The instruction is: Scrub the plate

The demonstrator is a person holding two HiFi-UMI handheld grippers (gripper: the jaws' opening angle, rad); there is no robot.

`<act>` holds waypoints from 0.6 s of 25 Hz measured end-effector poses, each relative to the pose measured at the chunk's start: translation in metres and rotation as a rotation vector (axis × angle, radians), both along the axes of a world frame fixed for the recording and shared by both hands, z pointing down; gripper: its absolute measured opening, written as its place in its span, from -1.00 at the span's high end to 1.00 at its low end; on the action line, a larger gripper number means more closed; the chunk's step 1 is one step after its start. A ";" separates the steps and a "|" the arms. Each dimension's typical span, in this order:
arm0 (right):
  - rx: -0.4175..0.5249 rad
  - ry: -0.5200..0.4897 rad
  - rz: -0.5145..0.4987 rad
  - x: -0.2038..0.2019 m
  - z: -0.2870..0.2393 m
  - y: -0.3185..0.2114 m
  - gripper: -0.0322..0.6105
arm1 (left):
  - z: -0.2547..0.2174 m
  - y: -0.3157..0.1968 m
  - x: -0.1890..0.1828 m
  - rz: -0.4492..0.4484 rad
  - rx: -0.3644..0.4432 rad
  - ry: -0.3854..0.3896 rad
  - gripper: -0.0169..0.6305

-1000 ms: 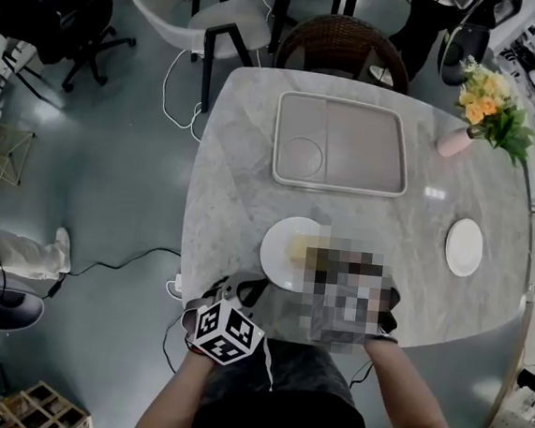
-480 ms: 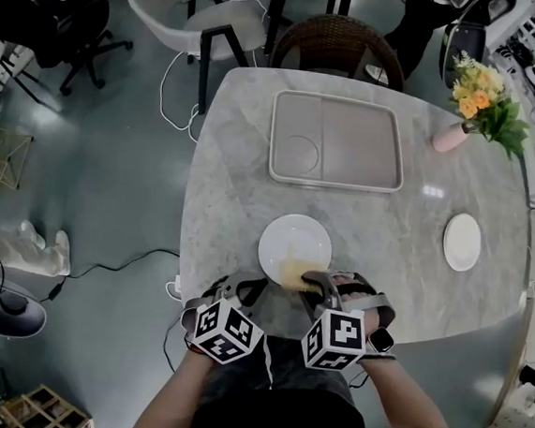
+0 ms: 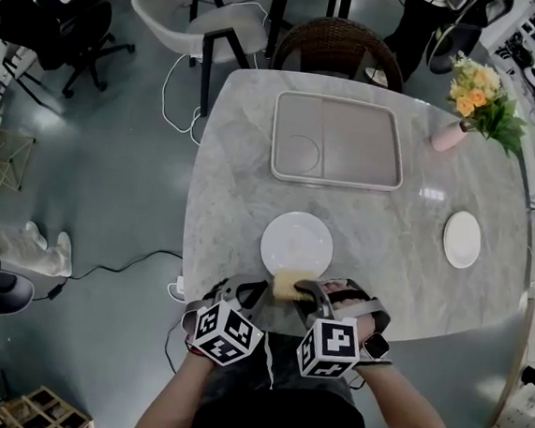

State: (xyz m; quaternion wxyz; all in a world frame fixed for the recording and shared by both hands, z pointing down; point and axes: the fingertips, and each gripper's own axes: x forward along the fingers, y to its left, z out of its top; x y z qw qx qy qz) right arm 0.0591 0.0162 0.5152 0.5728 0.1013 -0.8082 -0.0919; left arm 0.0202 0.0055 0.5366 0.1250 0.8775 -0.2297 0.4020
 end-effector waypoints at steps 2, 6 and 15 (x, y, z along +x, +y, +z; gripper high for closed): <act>-0.004 -0.009 0.003 -0.003 -0.001 0.004 0.65 | 0.000 0.002 -0.001 -0.007 -0.001 0.007 0.91; -0.024 -0.040 0.031 -0.005 -0.005 0.012 0.65 | -0.001 0.005 -0.002 -0.004 0.003 0.010 0.91; -0.057 -0.222 0.265 -0.011 -0.027 0.024 0.65 | -0.017 0.009 -0.008 -0.060 0.000 0.104 0.91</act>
